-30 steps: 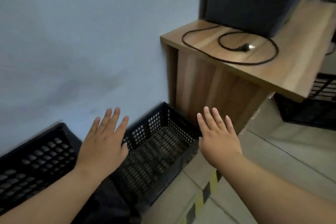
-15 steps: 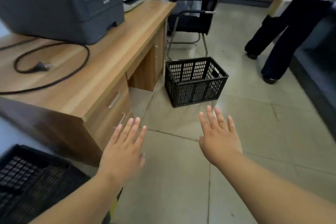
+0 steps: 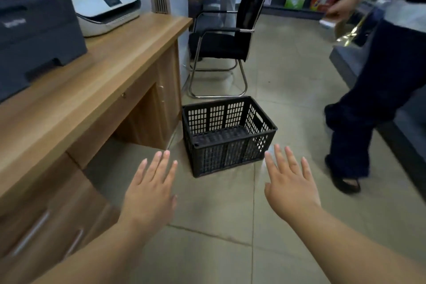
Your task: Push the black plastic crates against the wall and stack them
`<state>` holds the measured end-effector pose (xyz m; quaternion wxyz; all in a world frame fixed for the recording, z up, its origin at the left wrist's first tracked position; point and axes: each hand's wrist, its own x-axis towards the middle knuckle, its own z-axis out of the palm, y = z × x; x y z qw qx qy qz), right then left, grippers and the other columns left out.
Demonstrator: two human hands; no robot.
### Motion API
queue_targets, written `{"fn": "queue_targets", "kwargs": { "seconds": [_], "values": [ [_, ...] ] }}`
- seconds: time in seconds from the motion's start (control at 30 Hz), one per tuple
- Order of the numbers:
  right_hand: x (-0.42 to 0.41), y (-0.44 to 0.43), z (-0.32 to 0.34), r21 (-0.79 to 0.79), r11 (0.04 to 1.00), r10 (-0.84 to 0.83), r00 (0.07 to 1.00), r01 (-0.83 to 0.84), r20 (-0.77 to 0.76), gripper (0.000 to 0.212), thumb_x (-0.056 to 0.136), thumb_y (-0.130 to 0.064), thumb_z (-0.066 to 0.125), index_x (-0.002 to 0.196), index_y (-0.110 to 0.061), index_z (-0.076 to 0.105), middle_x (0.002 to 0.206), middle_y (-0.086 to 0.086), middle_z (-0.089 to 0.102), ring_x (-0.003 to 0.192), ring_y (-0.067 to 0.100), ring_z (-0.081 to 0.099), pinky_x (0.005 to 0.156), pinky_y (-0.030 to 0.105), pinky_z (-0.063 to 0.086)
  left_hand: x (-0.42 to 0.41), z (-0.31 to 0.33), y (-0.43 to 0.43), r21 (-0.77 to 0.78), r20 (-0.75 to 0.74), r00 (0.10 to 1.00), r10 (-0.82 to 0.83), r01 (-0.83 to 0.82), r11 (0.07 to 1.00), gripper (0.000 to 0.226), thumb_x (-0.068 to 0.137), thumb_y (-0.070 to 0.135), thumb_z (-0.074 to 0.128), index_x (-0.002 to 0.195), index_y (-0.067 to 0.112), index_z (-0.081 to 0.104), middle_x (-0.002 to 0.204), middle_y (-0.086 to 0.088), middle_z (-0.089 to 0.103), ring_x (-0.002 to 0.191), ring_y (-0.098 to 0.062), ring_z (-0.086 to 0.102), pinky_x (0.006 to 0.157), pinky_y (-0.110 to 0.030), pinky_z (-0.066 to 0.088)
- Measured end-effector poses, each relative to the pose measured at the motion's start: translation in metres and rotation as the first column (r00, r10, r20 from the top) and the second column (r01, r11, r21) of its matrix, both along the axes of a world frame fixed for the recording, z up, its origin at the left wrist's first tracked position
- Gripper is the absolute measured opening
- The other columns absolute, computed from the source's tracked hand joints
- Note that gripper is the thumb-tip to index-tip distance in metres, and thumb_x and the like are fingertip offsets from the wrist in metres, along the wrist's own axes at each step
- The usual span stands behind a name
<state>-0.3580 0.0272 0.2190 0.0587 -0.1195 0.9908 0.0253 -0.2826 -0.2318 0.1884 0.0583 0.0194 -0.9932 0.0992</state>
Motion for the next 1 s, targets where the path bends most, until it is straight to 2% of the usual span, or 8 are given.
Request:
{"fn": "queue_targets", "kwargs": {
  "seconds": [0.2,0.37,0.47,0.6,0.67,0.77,0.83,1.0],
  "values": [
    [-0.146,-0.013,-0.01,-0.015,1.0,0.007,1.0,-0.006,0.02,0.066,0.095,-0.025,0.028,0.147,-0.021,-0.014,0.156,0.001,-0.024,0.143,0.019,-0.024,0.116,0.043,-0.011,-0.126,-0.014,-0.023,0.005,0.113,0.986,0.127,-0.128,0.992,0.068,0.094,0.047,0.019,0.141,0.019,-0.021,0.141,-0.005,-0.036,0.13,-0.02,-0.035,0.084,-0.035,-0.042],
    [-0.252,-0.01,-0.025,0.001,1.0,0.011,0.998,-0.011,0.055,0.067,0.096,-0.029,0.028,0.147,-0.021,-0.014,0.156,0.001,-0.023,0.143,0.02,-0.024,0.116,0.043,-0.012,-0.216,-0.019,-0.024,0.045,0.206,0.956,0.207,-0.22,0.974,0.067,0.096,0.044,0.022,0.145,0.018,-0.015,0.15,-0.006,-0.029,0.134,-0.019,-0.031,0.107,-0.039,-0.027],
    [-0.322,-0.006,-0.04,0.018,1.0,0.019,0.997,-0.02,0.077,0.068,0.095,-0.031,0.03,0.147,-0.021,-0.013,0.156,0.001,-0.024,0.143,0.021,-0.023,0.117,0.043,-0.01,-0.278,-0.029,-0.021,0.025,0.211,0.948,0.237,-0.248,0.968,0.067,0.095,0.047,0.021,0.145,0.019,-0.015,0.152,-0.006,-0.025,0.138,-0.02,-0.027,0.109,-0.039,-0.025],
    [-0.426,-0.003,-0.063,0.04,0.998,0.051,0.993,-0.055,0.103,0.07,0.093,-0.029,0.029,0.147,-0.019,-0.014,0.156,0.003,-0.023,0.143,0.021,-0.023,0.117,0.043,-0.009,-0.372,-0.059,-0.022,-0.006,0.28,0.91,0.307,-0.318,0.948,0.068,0.094,0.05,0.018,0.143,0.018,-0.017,0.141,-0.002,-0.033,0.129,-0.016,-0.033,0.082,-0.032,-0.043],
    [-0.476,-0.005,-0.078,0.046,0.996,0.069,0.988,-0.076,0.142,0.071,0.093,-0.029,0.03,0.147,-0.019,-0.015,0.156,0.002,-0.024,0.143,0.021,-0.024,0.117,0.043,-0.009,-0.414,-0.079,-0.021,-0.016,0.334,0.883,0.33,-0.344,0.939,0.068,0.094,0.05,0.018,0.145,0.019,-0.015,0.142,-0.001,-0.032,0.128,-0.015,-0.033,0.079,-0.031,-0.046],
    [-0.542,-0.009,-0.111,0.054,0.993,0.092,0.976,-0.104,0.195,0.07,0.093,-0.027,0.028,0.146,-0.02,-0.016,0.155,0.002,-0.027,0.142,0.019,-0.026,0.117,0.042,-0.012,-0.467,-0.115,-0.023,0.0,0.347,0.855,0.386,-0.412,0.911,0.069,0.094,0.051,0.02,0.146,0.019,-0.012,0.154,-0.004,-0.022,0.134,-0.016,-0.03,0.093,-0.034,-0.041],
    [-0.578,-0.013,-0.136,0.056,0.99,0.115,0.968,-0.131,0.221,0.068,0.094,-0.028,0.026,0.146,-0.02,-0.017,0.155,0.001,-0.028,0.142,0.019,-0.026,0.116,0.041,-0.013,-0.496,-0.137,-0.025,0.008,0.383,0.821,0.423,-0.461,0.887,0.07,0.094,0.049,0.022,0.146,0.018,-0.012,0.156,-0.005,-0.019,0.141,-0.019,-0.024,0.109,-0.038,-0.024],
    [-0.639,-0.022,-0.217,0.096,0.982,0.132,0.952,-0.163,0.276,0.069,0.094,-0.028,0.027,0.146,-0.02,-0.017,0.155,0.001,-0.027,0.142,0.018,-0.025,0.117,0.041,-0.011,-0.542,-0.212,-0.048,-0.031,0.488,0.732,0.475,-0.529,0.848,0.073,0.094,0.044,0.03,0.146,0.017,-0.012,0.156,-0.008,-0.02,0.143,-0.024,-0.019,0.117,-0.041,-0.008]
  ]
}}
